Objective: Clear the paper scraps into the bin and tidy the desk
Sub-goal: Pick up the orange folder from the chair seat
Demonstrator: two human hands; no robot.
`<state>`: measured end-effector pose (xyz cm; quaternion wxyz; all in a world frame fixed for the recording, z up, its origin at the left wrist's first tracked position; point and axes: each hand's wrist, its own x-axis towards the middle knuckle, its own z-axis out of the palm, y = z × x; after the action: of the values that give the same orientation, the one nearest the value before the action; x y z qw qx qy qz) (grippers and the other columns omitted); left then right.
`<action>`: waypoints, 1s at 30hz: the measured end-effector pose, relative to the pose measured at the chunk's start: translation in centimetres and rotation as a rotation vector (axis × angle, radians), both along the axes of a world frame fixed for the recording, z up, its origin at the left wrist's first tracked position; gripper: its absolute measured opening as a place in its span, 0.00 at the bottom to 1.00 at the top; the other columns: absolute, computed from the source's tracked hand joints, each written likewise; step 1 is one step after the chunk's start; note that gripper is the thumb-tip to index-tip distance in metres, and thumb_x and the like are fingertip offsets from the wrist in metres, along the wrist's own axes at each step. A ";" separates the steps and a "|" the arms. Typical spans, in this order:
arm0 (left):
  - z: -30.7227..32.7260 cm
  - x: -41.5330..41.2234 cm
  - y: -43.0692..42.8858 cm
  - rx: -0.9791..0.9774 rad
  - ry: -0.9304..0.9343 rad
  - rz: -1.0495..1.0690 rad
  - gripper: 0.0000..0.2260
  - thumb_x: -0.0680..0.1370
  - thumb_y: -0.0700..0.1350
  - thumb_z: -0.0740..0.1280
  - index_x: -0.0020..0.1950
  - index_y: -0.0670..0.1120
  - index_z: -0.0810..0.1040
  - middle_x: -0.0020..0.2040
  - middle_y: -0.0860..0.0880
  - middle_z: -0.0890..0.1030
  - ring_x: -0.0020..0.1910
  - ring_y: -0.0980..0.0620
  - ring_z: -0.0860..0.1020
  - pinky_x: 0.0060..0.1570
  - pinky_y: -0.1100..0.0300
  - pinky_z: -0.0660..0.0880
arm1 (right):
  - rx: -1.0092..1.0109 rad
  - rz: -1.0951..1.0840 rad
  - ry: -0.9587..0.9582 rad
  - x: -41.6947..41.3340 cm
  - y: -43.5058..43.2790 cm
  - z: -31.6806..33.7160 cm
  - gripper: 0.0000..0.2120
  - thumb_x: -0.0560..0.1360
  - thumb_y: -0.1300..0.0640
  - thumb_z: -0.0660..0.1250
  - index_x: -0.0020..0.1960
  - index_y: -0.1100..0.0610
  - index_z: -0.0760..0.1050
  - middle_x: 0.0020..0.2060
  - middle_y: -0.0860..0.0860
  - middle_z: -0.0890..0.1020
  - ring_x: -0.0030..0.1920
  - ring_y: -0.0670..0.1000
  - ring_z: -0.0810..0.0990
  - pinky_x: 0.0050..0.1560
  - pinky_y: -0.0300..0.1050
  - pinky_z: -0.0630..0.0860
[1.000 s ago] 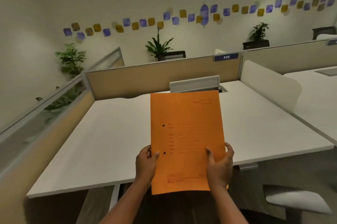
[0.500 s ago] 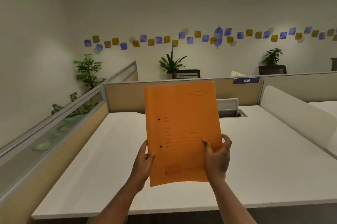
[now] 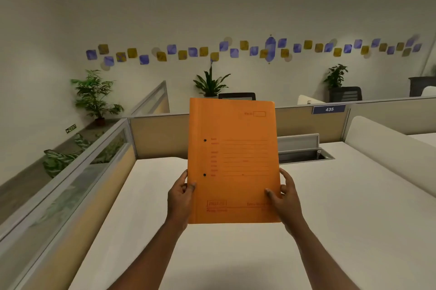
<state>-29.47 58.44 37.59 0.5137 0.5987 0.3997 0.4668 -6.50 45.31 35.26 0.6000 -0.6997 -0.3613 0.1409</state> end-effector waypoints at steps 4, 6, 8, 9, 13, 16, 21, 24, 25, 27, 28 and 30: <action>-0.7 0.3 2.7 -0.008 0.022 0.009 0.19 0.81 0.48 0.59 0.72 0.51 0.67 0.58 0.46 0.81 0.50 0.47 0.82 0.45 0.52 0.80 | 0.009 -0.137 0.001 -1.5 2.8 -0.6 0.30 0.76 0.54 0.67 0.72 0.44 0.55 0.61 0.54 0.75 0.52 0.56 0.76 0.51 0.59 0.77; -1.0 0.8 3.9 -0.028 0.050 -0.003 0.19 0.82 0.48 0.56 0.73 0.51 0.64 0.59 0.47 0.79 0.47 0.49 0.82 0.39 0.58 0.80 | 0.004 -0.206 -0.015 -1.8 4.2 -0.7 0.28 0.77 0.55 0.66 0.72 0.47 0.58 0.64 0.57 0.74 0.55 0.60 0.77 0.54 0.62 0.76; -1.3 1.4 4.9 -0.052 0.082 0.007 0.19 0.83 0.47 0.54 0.74 0.51 0.61 0.55 0.48 0.79 0.44 0.51 0.81 0.33 0.63 0.77 | -0.013 -0.246 -0.026 -1.7 5.6 -1.0 0.26 0.78 0.56 0.65 0.72 0.50 0.60 0.66 0.58 0.74 0.59 0.63 0.76 0.56 0.63 0.75; -1.6 1.6 5.4 -0.055 0.090 0.015 0.18 0.83 0.46 0.54 0.73 0.51 0.61 0.51 0.49 0.79 0.43 0.52 0.81 0.32 0.64 0.76 | -0.025 -0.252 -0.030 -1.5 6.2 -1.2 0.26 0.78 0.56 0.65 0.73 0.51 0.61 0.66 0.58 0.73 0.60 0.64 0.76 0.57 0.64 0.74; -2.6 2.5 7.3 -0.042 0.117 0.029 0.16 0.82 0.44 0.55 0.70 0.51 0.65 0.46 0.52 0.79 0.40 0.54 0.81 0.29 0.68 0.74 | -0.071 -0.238 -0.035 -0.3 8.8 -2.1 0.26 0.78 0.57 0.64 0.74 0.53 0.60 0.66 0.58 0.73 0.61 0.63 0.75 0.57 0.63 0.74; -3.8 3.9 8.9 -0.037 0.133 0.064 0.16 0.82 0.43 0.56 0.70 0.51 0.67 0.47 0.51 0.80 0.40 0.56 0.81 0.29 0.69 0.74 | -0.087 -0.232 -0.034 0.9 10.8 -2.9 0.26 0.78 0.58 0.63 0.74 0.53 0.60 0.66 0.58 0.73 0.61 0.63 0.75 0.58 0.63 0.73; -5.7 6.9 11.7 -0.055 0.174 0.128 0.17 0.81 0.41 0.58 0.70 0.48 0.70 0.53 0.47 0.81 0.42 0.55 0.79 0.36 0.66 0.74 | -0.150 -0.222 -0.005 4.2 14.2 -4.9 0.26 0.78 0.60 0.64 0.74 0.56 0.61 0.66 0.58 0.74 0.63 0.63 0.74 0.62 0.64 0.70; -6.8 9.0 13.7 -0.068 0.189 0.166 0.16 0.81 0.38 0.59 0.68 0.45 0.72 0.58 0.44 0.80 0.43 0.54 0.77 0.39 0.64 0.74 | -0.169 -0.213 0.015 6.2 16.4 -6.1 0.26 0.78 0.60 0.64 0.74 0.57 0.62 0.66 0.59 0.74 0.63 0.63 0.73 0.63 0.63 0.69; -7.2 9.7 14.3 -0.073 0.194 0.176 0.16 0.81 0.38 0.59 0.68 0.45 0.72 0.58 0.44 0.81 0.42 0.55 0.77 0.38 0.66 0.73 | -0.176 -0.212 0.024 6.9 17.1 -6.5 0.26 0.78 0.61 0.63 0.74 0.57 0.61 0.65 0.59 0.74 0.63 0.63 0.73 0.63 0.63 0.69; -7.9 11.1 15.6 -0.084 0.213 0.200 0.16 0.81 0.38 0.59 0.68 0.45 0.72 0.57 0.44 0.81 0.41 0.56 0.77 0.37 0.66 0.72 | -0.191 -0.210 0.042 8.2 18.6 -7.2 0.26 0.78 0.61 0.63 0.74 0.57 0.61 0.65 0.59 0.74 0.63 0.63 0.73 0.63 0.62 0.70; -8.2 11.8 16.3 -0.086 0.224 0.214 0.16 0.81 0.38 0.59 0.68 0.45 0.72 0.56 0.43 0.81 0.41 0.55 0.77 0.37 0.65 0.72 | -0.197 -0.204 0.046 8.8 19.4 -7.6 0.26 0.78 0.61 0.63 0.74 0.57 0.61 0.64 0.60 0.75 0.63 0.63 0.73 0.63 0.62 0.70; -8.9 13.0 17.4 -0.081 0.242 0.239 0.16 0.80 0.38 0.59 0.68 0.45 0.73 0.56 0.43 0.81 0.42 0.53 0.77 0.38 0.64 0.72 | -0.219 -0.189 0.043 10.0 20.8 -8.3 0.25 0.78 0.60 0.63 0.74 0.57 0.61 0.62 0.60 0.75 0.62 0.62 0.74 0.63 0.61 0.70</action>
<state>-16.42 75.85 28.68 0.4262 0.5778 0.5454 0.4325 3.54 66.13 26.97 0.5384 -0.7886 -0.2634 0.1375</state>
